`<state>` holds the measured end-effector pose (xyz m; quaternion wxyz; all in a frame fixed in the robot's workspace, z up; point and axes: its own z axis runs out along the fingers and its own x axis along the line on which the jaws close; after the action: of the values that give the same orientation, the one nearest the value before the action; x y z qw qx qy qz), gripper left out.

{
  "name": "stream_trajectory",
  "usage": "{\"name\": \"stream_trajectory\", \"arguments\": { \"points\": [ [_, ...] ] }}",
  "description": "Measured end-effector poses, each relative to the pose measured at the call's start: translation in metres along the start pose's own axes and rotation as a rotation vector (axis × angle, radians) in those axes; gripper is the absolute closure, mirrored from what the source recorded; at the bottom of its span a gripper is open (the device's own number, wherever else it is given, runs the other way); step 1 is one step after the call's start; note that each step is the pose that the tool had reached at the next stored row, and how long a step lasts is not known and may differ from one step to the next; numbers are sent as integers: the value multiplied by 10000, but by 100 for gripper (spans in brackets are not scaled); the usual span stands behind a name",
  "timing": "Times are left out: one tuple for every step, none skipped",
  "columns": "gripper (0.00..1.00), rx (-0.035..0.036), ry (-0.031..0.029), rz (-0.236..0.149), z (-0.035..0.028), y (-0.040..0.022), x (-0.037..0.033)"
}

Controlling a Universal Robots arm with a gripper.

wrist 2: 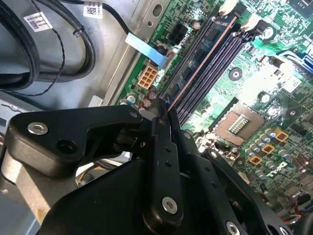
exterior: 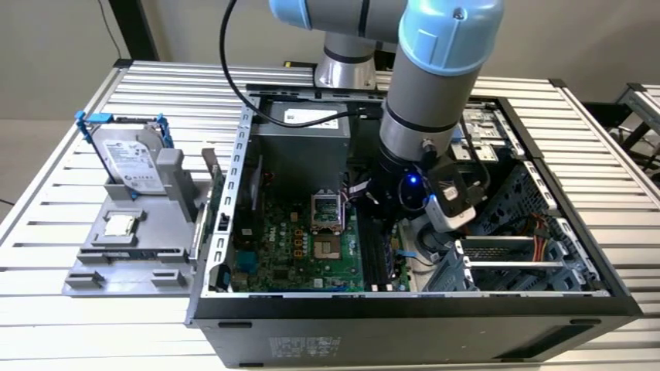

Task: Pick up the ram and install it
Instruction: 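Insert the ram into the slot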

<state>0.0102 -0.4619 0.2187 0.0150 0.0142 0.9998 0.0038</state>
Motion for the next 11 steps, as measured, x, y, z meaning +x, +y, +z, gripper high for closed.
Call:
{"name": "stream_trajectory", "arguments": {
  "points": [
    [100,-3,-1,-1,1,1,0],
    [100,-3,-1,0,1,1,1],
    [100,-3,-1,0,1,1,2],
    [100,-4,-1,2,1,1,2],
    [100,-4,-2,8,1,1,4],
    [100,-5,-2,15,1,0,11],
    [100,-5,-3,24,0,0,17],
    [100,-14,-2,39,4,1,23],
    [100,-12,-4,52,3,1,25],
    [100,-10,-3,58,2,1,25],
    [100,-6,-2,59,1,0,25]
  ]
}}
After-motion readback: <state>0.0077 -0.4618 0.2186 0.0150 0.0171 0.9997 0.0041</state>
